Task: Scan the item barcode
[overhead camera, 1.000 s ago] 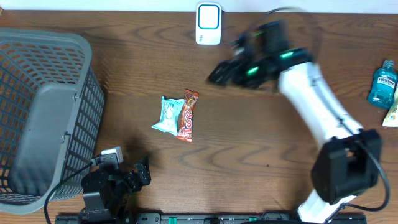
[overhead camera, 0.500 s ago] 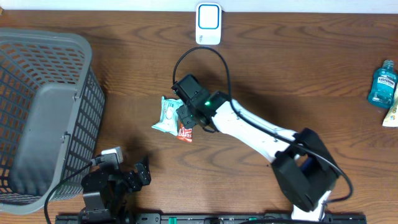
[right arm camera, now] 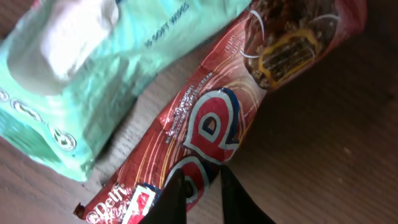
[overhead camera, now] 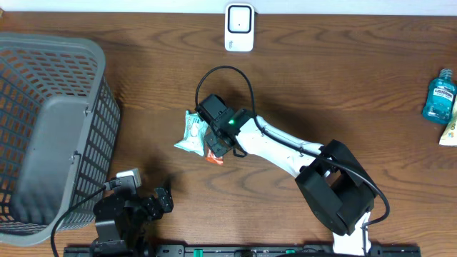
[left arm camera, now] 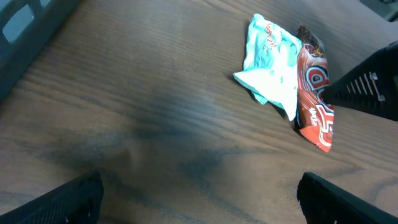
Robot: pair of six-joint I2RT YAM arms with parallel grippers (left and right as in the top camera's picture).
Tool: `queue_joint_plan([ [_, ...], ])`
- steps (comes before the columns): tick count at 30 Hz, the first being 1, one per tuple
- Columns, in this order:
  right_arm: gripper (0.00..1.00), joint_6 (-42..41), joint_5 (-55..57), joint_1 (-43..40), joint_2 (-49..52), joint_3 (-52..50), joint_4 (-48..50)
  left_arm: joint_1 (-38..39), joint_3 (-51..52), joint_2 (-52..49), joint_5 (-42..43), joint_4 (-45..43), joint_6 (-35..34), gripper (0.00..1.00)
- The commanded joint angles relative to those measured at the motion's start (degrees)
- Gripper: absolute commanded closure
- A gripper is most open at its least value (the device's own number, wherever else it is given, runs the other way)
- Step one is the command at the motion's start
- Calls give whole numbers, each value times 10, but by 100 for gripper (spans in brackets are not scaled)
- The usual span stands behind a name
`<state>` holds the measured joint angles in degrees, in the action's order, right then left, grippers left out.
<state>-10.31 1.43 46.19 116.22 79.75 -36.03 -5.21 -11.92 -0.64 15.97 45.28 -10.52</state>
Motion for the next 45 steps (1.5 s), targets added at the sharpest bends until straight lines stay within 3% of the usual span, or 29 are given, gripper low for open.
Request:
queue_joint_plan([
  [1,90,43,-17,7,5,-2,-7,-2,3,2,0,40,-1,2],
  [5,98,56,-17,7,7,-2,-18,-2,3,2,0,40,-1,2],
  [10,99,66,42,3,7,-2,-68,-2,3,2,0,40,-1,2],
  [14,99,55,180,2,7,-2,-148,-2,3,2,0,40,-1,2],
  [17,99,-20,340,-3,-11,0,-189,-2,3,2,0,40,-1,2],
  [20,90,-21,314,-4,-47,8,-192,-2,3,2,0,40,-1,2],
  [26,53,16,38,2,-108,12,-139,-2,3,2,0,40,-1,2],
  [27,44,17,12,2,-108,12,-124,-2,3,2,0,40,-1,2],
  [28,42,15,10,2,-107,11,-108,-2,3,2,0,39,-1,2],
  [34,40,16,34,-1,-49,10,15,-2,3,2,0,40,-1,2],
  [39,52,13,48,-3,-8,10,17,-2,3,2,0,40,-1,2],
  [45,52,13,96,-5,-8,10,25,-2,3,2,0,40,-1,2],
])
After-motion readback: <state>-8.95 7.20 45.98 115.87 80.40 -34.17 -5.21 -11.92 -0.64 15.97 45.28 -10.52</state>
